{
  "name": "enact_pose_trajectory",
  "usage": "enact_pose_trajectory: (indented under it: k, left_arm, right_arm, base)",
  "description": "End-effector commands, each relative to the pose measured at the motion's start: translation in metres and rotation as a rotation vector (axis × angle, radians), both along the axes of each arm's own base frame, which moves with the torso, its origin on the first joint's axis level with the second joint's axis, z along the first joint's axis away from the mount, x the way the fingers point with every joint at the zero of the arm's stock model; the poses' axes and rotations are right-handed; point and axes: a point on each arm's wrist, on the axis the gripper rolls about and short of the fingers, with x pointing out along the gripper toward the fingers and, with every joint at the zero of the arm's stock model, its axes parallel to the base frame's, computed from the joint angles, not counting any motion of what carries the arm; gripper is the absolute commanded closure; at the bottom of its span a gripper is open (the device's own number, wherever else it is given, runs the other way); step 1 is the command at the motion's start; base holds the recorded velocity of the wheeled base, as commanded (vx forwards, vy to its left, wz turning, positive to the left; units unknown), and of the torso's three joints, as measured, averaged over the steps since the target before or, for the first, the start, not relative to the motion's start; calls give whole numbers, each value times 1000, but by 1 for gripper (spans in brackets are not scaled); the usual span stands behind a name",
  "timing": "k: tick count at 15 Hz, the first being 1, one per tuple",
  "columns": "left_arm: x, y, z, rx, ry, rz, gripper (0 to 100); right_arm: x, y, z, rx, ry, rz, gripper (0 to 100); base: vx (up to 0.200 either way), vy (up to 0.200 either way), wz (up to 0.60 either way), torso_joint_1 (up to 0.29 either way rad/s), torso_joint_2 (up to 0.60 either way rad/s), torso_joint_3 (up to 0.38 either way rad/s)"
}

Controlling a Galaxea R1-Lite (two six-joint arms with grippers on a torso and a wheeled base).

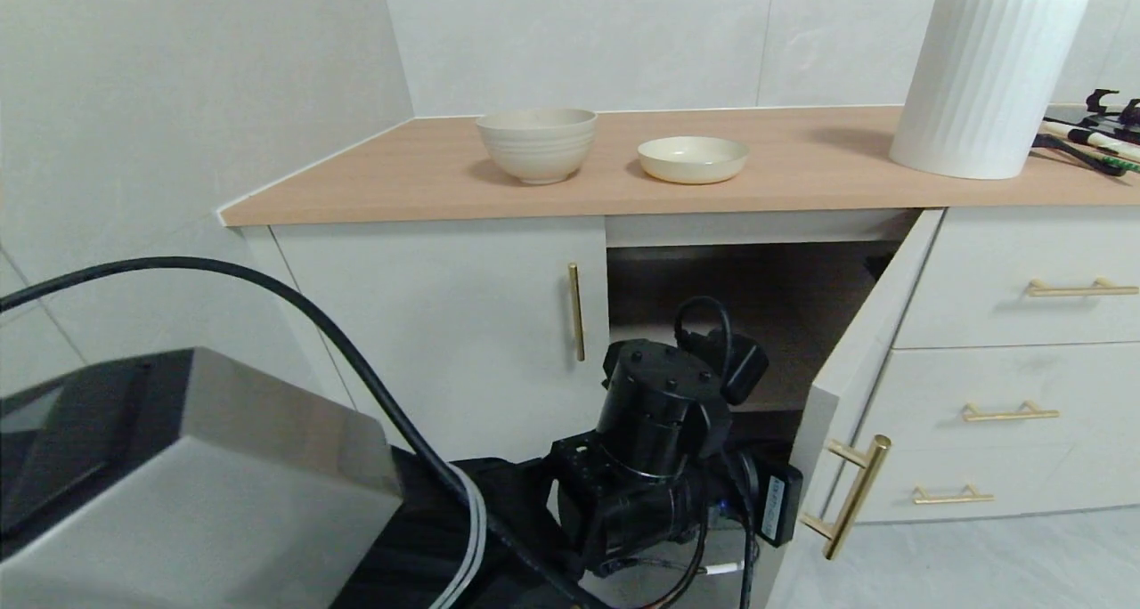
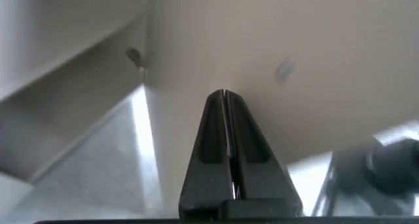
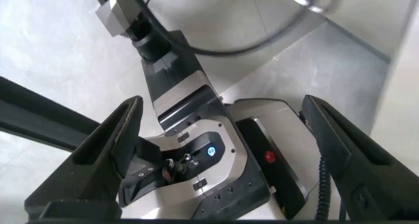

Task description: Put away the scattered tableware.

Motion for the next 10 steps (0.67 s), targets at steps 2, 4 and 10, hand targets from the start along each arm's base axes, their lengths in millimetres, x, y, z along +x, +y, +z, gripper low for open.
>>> enact_pose_trajectory:
  k: [2,4,10]
  left_arm:
    - [-5,-25,-1,23,7,-23,100]
    - [-44,-43,21,-3,-5,-132,100]
    - [-23,21,51,-23,27,28,100]
  right_arm:
    - [-2,-1,1,9,-10,1,0]
    - [-5,-4,3,27,-29,7,0]
    - [-5,-5,3,29,-28,13,0]
  base:
    - [0,0,0,0,0,0]
    - [0,0,0,0,0,0]
    - [0,0,0,0,0,0]
